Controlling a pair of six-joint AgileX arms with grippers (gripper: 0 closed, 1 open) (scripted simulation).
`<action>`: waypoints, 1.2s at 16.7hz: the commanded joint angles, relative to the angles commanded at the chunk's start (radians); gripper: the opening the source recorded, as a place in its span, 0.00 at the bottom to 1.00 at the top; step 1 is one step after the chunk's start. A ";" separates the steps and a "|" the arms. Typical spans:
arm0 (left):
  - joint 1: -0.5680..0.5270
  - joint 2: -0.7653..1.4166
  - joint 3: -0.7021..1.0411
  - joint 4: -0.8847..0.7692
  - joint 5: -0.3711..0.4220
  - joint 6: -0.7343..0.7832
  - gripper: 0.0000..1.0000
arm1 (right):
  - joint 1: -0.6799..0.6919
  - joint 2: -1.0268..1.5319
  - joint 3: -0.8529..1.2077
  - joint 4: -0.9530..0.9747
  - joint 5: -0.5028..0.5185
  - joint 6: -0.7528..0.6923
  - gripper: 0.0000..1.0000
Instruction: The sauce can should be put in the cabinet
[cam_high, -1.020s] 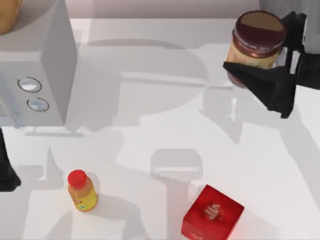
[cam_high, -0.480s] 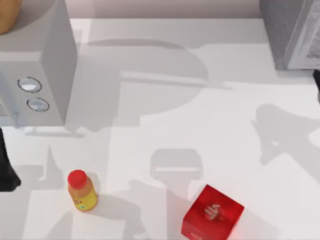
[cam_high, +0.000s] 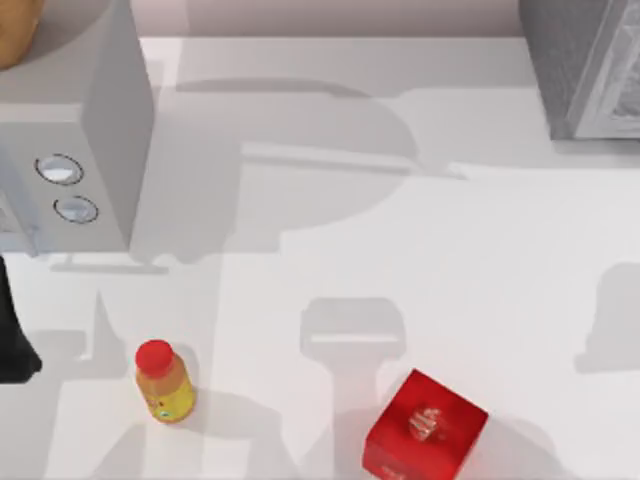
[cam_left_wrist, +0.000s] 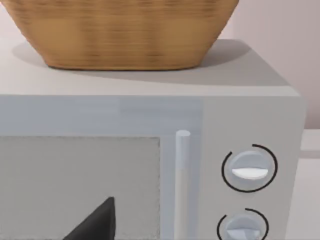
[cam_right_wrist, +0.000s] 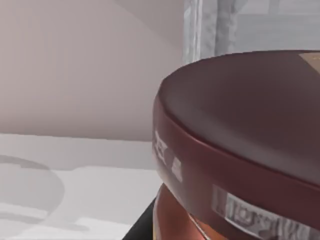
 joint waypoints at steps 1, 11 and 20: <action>0.000 0.000 0.000 0.000 0.000 0.000 1.00 | -0.004 -0.046 -0.022 -0.027 0.031 0.001 0.00; 0.000 0.000 0.000 0.000 0.000 0.000 1.00 | -0.006 -0.118 -0.052 -0.076 0.087 0.005 0.00; 0.000 0.000 0.000 0.000 0.000 0.000 1.00 | 0.051 0.241 0.443 -0.208 0.136 0.003 0.00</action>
